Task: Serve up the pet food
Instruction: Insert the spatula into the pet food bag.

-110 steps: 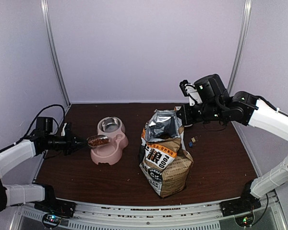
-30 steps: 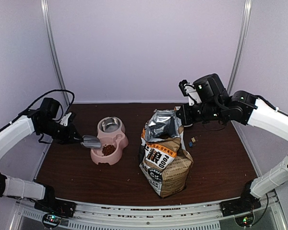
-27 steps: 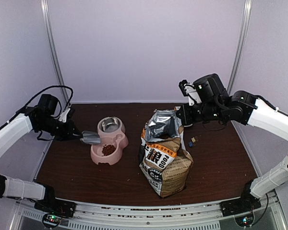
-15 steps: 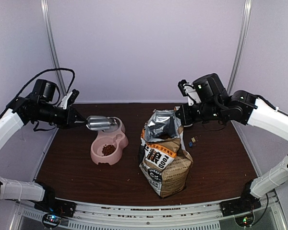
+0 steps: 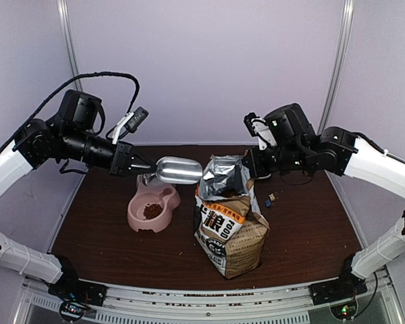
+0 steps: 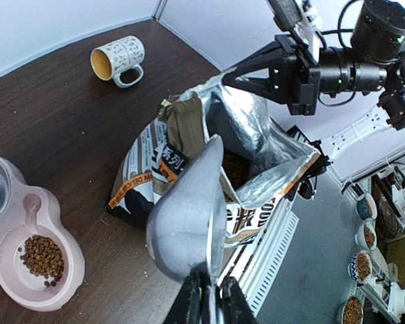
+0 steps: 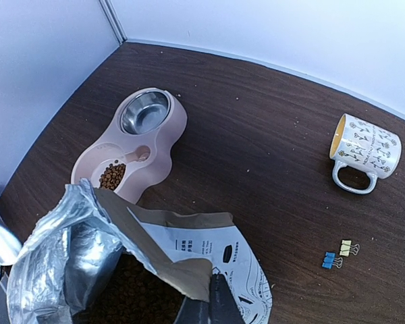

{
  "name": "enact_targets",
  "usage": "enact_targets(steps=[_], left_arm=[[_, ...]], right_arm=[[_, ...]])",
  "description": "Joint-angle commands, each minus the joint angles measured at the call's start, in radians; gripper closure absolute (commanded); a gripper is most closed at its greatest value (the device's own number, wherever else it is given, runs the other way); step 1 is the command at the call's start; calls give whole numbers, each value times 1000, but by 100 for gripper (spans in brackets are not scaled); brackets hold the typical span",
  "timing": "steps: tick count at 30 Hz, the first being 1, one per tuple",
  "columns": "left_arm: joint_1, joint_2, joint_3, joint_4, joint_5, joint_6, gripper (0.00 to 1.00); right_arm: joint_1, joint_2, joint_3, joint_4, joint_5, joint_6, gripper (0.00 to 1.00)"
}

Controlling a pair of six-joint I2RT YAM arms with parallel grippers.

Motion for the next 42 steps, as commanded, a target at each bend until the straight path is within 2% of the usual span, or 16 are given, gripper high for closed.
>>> enact_targets(steps=[1, 12, 20, 26, 30, 36, 39, 42], left_arm=[[-57, 27, 78, 78, -18, 37, 100], [-176, 171, 251, -68, -231, 118, 100], [-269, 365, 460, -308, -451, 190, 100], [-280, 547, 555, -491, -592, 174, 100], [-281, 579, 460, -405, -572, 171, 100], [-294, 667, 355, -294, -459, 185, 100], [-296, 685, 321, -256, -336, 192, 100], [-296, 671, 283, -200, -148, 194, 100]], right_arm=[[14, 15, 40, 63, 25, -4, 100], [39, 31, 44, 68, 18, -1, 100], [49, 43, 54, 63, 18, -4, 100], [62, 56, 67, 62, 27, -5, 100], [65, 63, 64, 66, 29, 0, 100], [65, 74, 62, 72, 30, 17, 100], [65, 78, 62, 71, 33, 19, 100], [64, 83, 61, 70, 43, 18, 100]])
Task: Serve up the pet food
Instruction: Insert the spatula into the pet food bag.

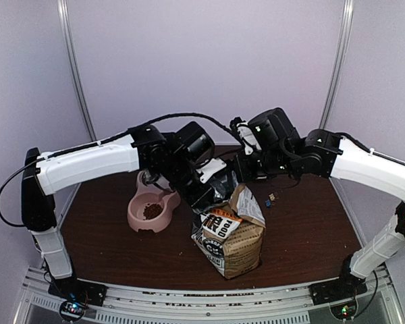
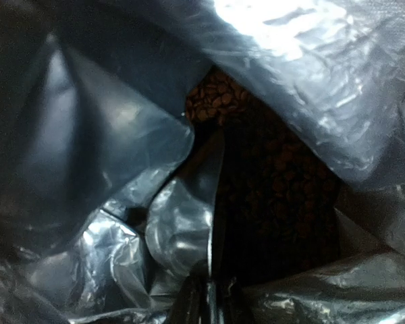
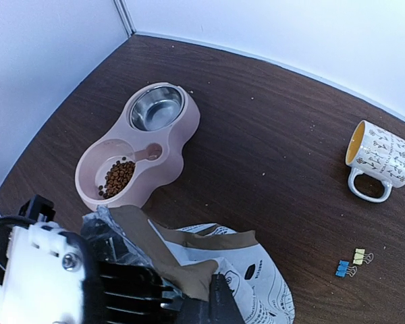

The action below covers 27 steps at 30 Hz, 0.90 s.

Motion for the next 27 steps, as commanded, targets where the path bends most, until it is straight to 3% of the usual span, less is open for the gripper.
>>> enact_targets(steps=[1, 4, 11, 17, 23, 27], left_arm=[[8, 16, -80, -19, 248, 13, 100], [7, 3, -86, -12, 238, 13, 100], [-4, -67, -61, -11, -177, 11, 100], [-43, -84, -51, -11, -415, 35, 100], [-60, -34, -93, -17, -464, 25, 100], [-60, 1, -110, -15, -282, 28, 100]], right_arm=[[5, 2, 27, 31, 18, 16, 100], [5, 6, 27, 32, 19, 19, 100], [6, 7, 27, 32, 22, 19, 100], [4, 3, 20, 28, 35, 20, 100], [3, 9, 19, 33, 35, 26, 100], [2, 8, 16, 35, 36, 29, 100]])
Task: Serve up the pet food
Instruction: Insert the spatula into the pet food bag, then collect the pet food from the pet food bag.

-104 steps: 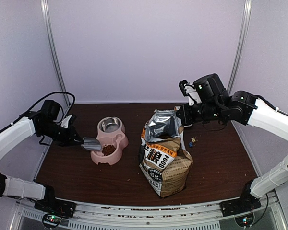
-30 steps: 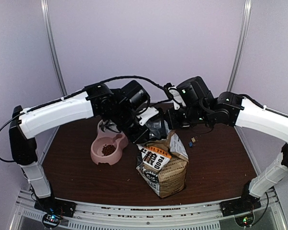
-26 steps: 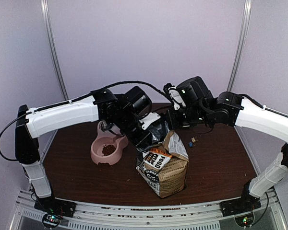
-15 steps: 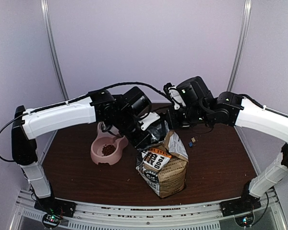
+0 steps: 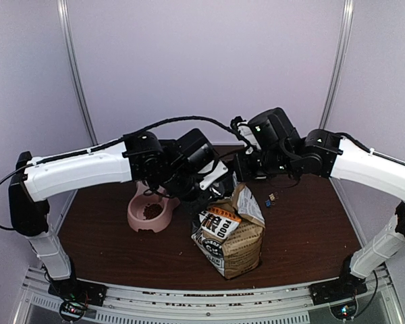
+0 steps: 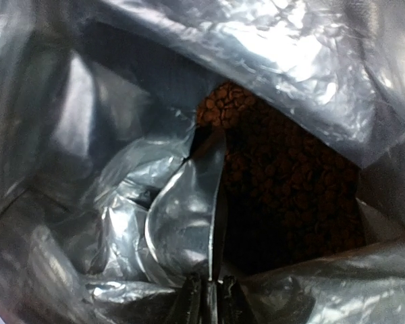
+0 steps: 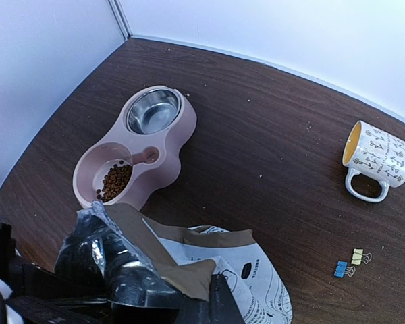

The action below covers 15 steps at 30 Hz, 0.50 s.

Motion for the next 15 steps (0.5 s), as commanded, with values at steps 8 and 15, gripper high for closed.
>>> enact_targets(steps=[8, 15], left_arm=[[33, 66, -105, -103, 439, 52, 100], [48, 36, -133, -92, 649, 63, 100]], right_arm=[[-1, -1, 5, 33, 24, 23, 100], [-4, -11, -5, 39, 27, 27, 100]])
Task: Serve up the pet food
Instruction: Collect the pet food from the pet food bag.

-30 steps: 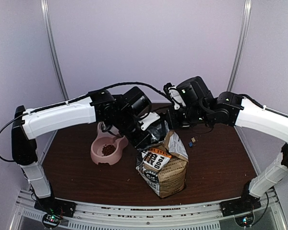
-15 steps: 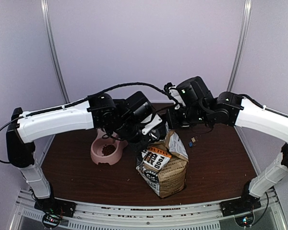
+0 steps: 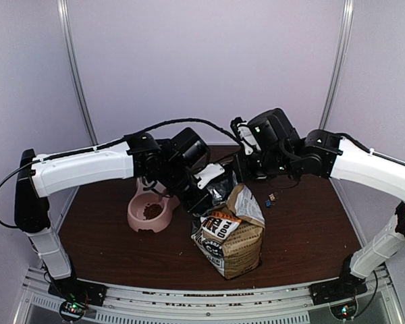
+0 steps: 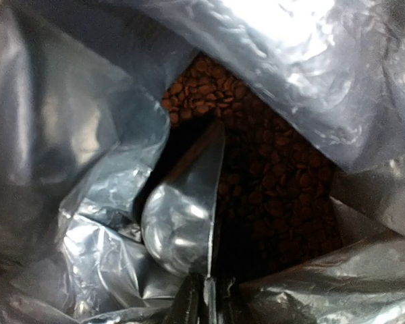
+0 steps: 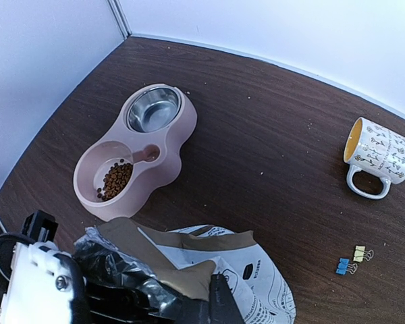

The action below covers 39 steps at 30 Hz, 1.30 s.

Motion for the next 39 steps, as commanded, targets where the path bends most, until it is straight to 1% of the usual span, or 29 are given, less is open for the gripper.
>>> enact_targets(steps=[1, 10, 15, 20, 27, 31, 35, 39], left_arm=[[-26, 18, -62, -152, 346, 14, 100], [67, -43, -85, -53, 556, -83, 100], [106, -83, -113, -13, 646, -113, 100], [159, -136, -157, 72, 720, -195, 100], [233, -202, -212, 157, 695, -337, 100], [282, -261, -277, 260, 670, -466, 100], [329, -330, -362, 397, 666, -603, 100], [368, -386, -432, 488, 662, -694, 100]], right_arm=[[-4, -13, -6, 46, 26, 13, 100], [-6, -28, -22, 40, 40, 14, 100], [-9, -26, -23, 40, 41, 14, 100], [-9, -30, -18, 39, 42, 13, 100], [-10, -32, -15, 32, 48, 11, 100], [-11, -35, -14, 30, 50, 11, 100], [-11, -35, -14, 29, 53, 11, 100], [-11, -40, -16, 27, 56, 11, 100]])
